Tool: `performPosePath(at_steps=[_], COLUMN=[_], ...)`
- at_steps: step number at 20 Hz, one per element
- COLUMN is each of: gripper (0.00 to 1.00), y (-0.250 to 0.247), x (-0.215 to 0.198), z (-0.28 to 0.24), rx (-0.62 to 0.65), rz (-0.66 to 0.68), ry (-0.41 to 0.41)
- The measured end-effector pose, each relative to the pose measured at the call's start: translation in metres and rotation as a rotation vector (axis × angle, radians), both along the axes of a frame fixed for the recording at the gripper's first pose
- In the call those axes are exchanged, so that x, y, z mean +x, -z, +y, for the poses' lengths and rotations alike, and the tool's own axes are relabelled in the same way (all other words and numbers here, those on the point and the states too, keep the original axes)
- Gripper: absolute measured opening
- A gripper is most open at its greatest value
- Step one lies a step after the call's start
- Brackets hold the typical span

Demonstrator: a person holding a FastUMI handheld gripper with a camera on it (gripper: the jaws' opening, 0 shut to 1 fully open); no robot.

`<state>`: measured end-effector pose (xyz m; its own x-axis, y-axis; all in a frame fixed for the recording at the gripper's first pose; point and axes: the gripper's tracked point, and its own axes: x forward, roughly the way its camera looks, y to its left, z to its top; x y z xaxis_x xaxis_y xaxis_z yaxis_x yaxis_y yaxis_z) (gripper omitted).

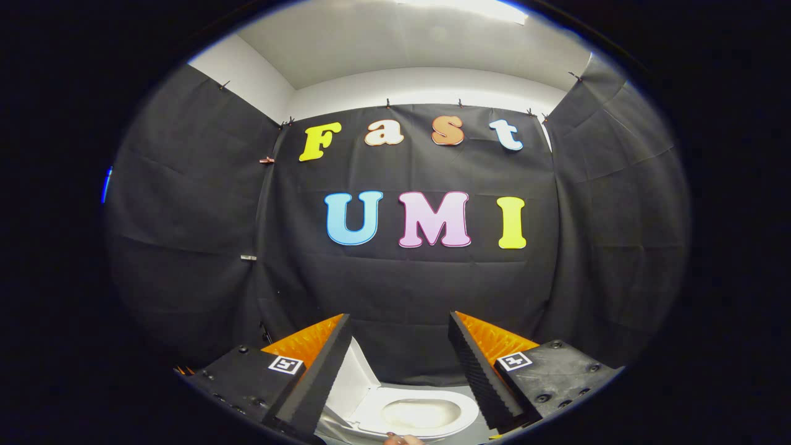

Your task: Open the toilet lid.

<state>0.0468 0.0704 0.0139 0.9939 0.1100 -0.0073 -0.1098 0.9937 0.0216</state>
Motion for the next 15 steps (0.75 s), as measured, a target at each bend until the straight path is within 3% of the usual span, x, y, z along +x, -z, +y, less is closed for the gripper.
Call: performPosePath(at_steps=[15], gripper=[0.98], y=[-0.0061], x=[-0.0044], z=[-0.0056], rx=[-0.006], rz=[-0.007], ry=[0.018])
